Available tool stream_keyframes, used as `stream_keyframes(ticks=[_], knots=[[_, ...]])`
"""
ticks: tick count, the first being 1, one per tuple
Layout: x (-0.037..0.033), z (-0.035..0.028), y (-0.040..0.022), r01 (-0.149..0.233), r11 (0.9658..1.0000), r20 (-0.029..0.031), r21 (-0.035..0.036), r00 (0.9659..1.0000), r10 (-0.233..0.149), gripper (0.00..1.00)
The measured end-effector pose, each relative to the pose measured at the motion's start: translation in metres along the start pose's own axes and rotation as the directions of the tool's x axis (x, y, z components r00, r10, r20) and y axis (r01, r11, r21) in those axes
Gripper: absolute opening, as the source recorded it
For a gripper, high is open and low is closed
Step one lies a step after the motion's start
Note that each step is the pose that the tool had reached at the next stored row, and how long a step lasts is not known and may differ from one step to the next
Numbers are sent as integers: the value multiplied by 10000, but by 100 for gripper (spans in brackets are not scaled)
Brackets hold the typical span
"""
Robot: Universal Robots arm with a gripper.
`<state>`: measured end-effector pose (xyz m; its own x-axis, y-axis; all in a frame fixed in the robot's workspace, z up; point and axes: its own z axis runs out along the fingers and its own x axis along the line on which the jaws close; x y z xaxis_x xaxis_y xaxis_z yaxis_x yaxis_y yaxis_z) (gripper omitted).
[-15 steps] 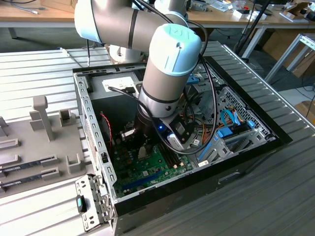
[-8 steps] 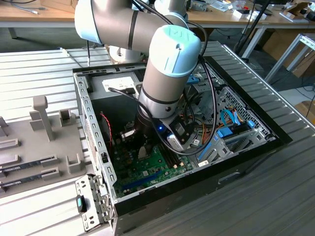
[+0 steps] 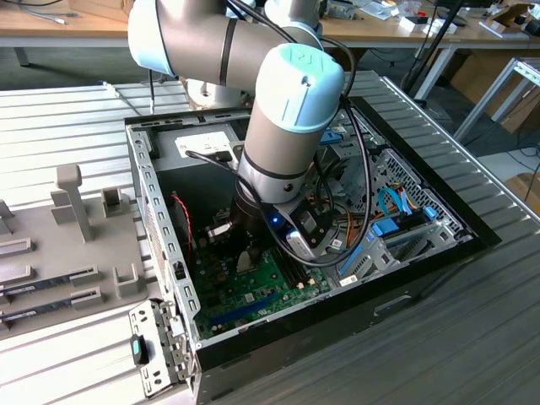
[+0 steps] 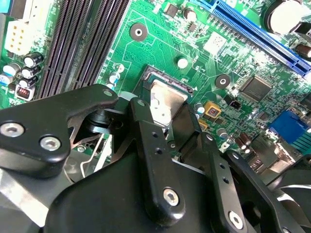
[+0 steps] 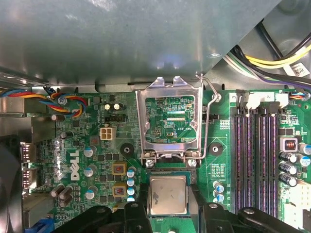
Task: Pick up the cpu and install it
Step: 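Place the cpu into insertion slot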
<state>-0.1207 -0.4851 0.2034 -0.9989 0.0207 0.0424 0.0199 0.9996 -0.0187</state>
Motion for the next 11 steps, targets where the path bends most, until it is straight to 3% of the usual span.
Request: stream_keyframes(ticks=[3, 4, 11], knots=[[0, -1, 0, 0, 10000, -1, 2, 10000, 0, 44], [0, 0, 0, 0, 10000, -1, 2, 10000, 0, 38], [0, 1, 0, 0, 10000, 0, 0, 10000, 0, 38]])
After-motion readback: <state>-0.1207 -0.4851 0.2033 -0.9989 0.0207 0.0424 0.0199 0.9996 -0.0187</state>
